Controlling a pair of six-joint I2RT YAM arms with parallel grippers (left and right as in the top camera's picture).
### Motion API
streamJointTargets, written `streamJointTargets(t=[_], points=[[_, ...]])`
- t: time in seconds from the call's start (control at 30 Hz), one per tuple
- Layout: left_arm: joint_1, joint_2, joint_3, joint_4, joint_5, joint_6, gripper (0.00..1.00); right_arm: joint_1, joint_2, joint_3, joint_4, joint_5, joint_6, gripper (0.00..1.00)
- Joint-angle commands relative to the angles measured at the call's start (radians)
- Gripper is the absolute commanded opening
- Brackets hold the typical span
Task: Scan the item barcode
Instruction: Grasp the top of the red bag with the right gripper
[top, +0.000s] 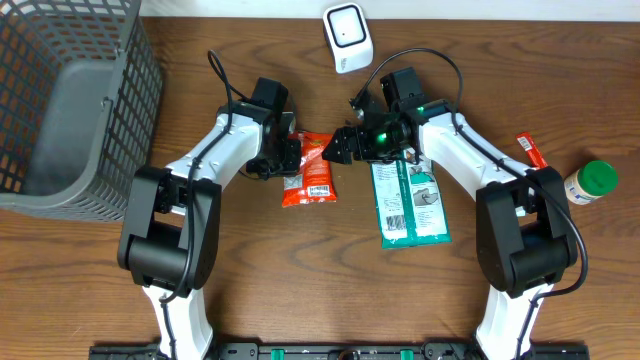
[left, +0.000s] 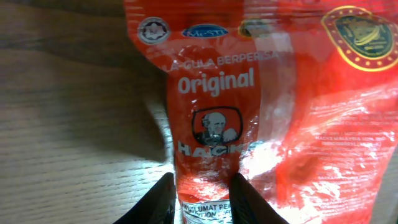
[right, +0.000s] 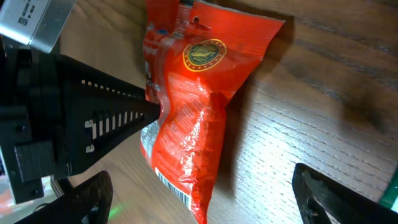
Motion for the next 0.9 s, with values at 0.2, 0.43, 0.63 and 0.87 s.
streamJointTargets(t=[0.2, 0.43, 0.63, 0.87], points=[[0.003, 0.027, -0.047, 0.008, -0.092, -0.006, 0.3, 0.001, 0.069, -0.009, 0.032, -0.086, 0.005, 0.83], [0.001, 0.027, -0.1, 0.057, -0.092, -0.006, 0.3, 0.01, 0.137, -0.009, 0.143, -0.181, 0.076, 0.75], [0.002, 0.027, -0.116, 0.066, -0.092, -0.005, 0.3, 0.04, 0.152, -0.011, 0.184, -0.179, 0.116, 0.69], [0.001, 0.027, -0.116, 0.077, -0.092, -0.005, 0.3, 0.065, 0.182, -0.013, 0.233, -0.168, 0.204, 0.63]])
